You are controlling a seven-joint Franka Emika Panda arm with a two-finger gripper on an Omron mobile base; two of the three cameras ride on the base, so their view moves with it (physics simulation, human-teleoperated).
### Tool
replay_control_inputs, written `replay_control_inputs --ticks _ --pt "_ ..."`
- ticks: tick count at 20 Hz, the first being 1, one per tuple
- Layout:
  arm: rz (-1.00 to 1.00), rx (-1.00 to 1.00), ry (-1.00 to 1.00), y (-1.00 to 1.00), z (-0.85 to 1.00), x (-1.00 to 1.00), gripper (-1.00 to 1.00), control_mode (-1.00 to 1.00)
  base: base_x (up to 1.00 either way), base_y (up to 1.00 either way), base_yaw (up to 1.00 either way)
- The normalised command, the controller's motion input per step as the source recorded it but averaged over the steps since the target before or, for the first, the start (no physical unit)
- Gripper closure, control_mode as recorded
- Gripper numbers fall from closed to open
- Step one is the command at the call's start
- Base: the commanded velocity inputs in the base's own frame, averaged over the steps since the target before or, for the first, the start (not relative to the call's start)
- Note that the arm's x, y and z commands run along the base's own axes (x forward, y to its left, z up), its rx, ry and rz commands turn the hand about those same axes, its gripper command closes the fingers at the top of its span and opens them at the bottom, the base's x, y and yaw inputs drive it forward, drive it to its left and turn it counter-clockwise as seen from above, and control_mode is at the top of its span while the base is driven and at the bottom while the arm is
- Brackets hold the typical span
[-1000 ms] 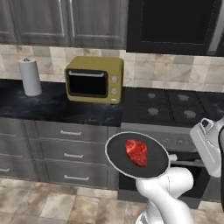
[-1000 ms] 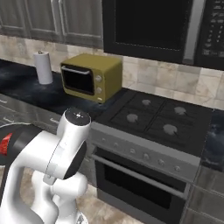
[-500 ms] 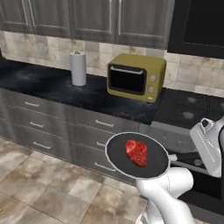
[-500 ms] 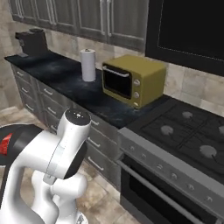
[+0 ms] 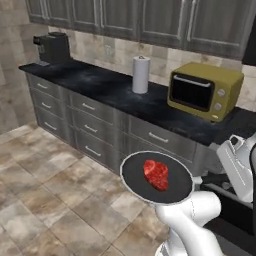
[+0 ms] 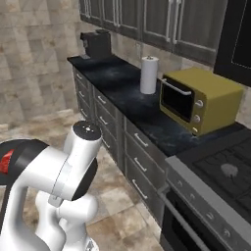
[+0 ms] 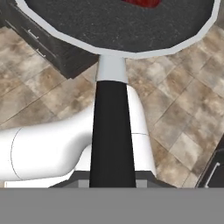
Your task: Pick up the pan with the steak in it and place it on the dining table. Then place the steak on the plate.
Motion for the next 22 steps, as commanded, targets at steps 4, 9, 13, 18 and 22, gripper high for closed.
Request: replay_control_inputs --ticks 4,9,13,18,22 --pt "0.0 0.0 0.0 0.0 0.0 0.0 1.0 1.0 -0.02 0.0 0.5" --pt "0.0 0.0 0.0 0.0 0.0 0.0 1.0 1.0 -0.02 0.0 0.5" --pt "0.0 0.0 0.0 0.0 0.0 0.0 1.0 1.0 -0.02 0.0 0.5" --pt "0.0 0.0 0.0 0.0 0.0 0.0 1.0 1.0 -0.05 0.0 0.5" --pt "0.0 0.0 0.0 0.0 0.0 0.0 1.0 1.0 -0.1 0.0 0.47"
